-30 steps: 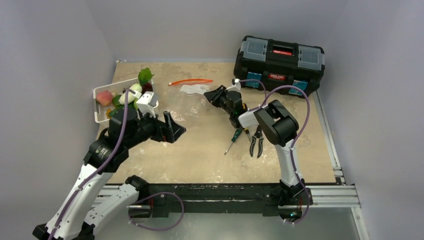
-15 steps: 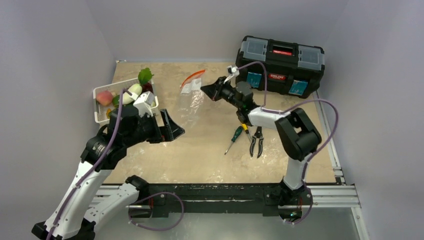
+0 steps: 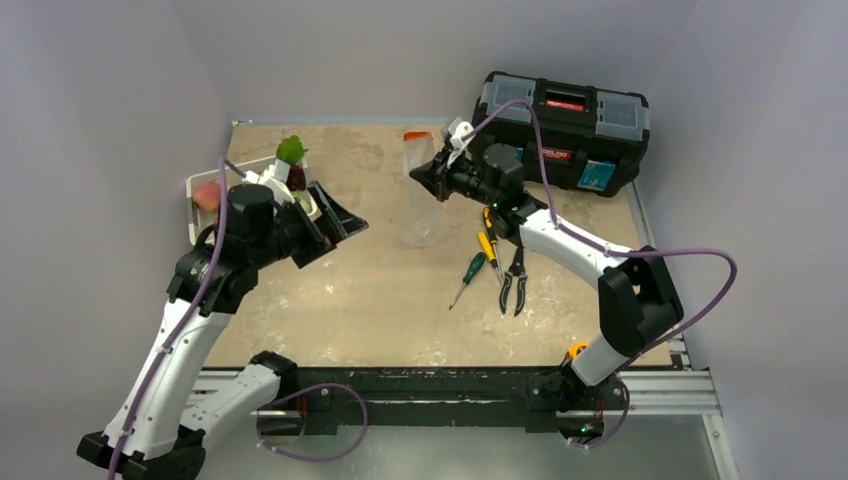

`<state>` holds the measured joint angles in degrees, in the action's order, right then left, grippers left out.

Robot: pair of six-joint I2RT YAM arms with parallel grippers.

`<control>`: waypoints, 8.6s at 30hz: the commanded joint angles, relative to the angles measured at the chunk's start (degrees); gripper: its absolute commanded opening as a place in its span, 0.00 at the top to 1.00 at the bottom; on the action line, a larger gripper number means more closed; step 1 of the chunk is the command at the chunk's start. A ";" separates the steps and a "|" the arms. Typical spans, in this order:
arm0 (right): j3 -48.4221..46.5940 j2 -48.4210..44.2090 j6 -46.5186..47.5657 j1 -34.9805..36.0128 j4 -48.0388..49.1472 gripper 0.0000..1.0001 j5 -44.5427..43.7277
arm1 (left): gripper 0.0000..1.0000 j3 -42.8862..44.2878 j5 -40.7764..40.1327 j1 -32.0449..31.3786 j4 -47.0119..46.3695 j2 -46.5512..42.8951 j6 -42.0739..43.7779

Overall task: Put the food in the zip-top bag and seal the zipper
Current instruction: Open the zipper of the food storage bag, then pick up the fake vegetable from the bin.

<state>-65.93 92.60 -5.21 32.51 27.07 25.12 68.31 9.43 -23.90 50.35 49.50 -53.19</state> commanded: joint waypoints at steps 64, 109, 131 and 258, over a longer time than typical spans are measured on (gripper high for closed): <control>5.44 -19.46 -13.62 16.86 -40.60 0.22 -29.28 | 1.00 -10.59 8.26 9.32 -11.18 12.41 12.04; -22.63 2.49 -24.73 38.34 -61.52 0.53 -72.07 | 1.00 -11.76 7.38 0.08 -12.09 18.67 6.80; -12.95 -6.16 -11.47 37.66 -45.52 1.00 -79.83 | 0.93 -6.53 5.64 0.08 -7.55 10.22 15.26; -1.75 2.57 1.69 27.84 -23.53 1.00 -61.30 | 0.09 -3.44 -12.25 -1.59 6.81 4.34 12.89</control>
<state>-68.69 91.68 4.54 58.59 3.55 -43.62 65.34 0.14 -25.21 57.19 56.60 -39.46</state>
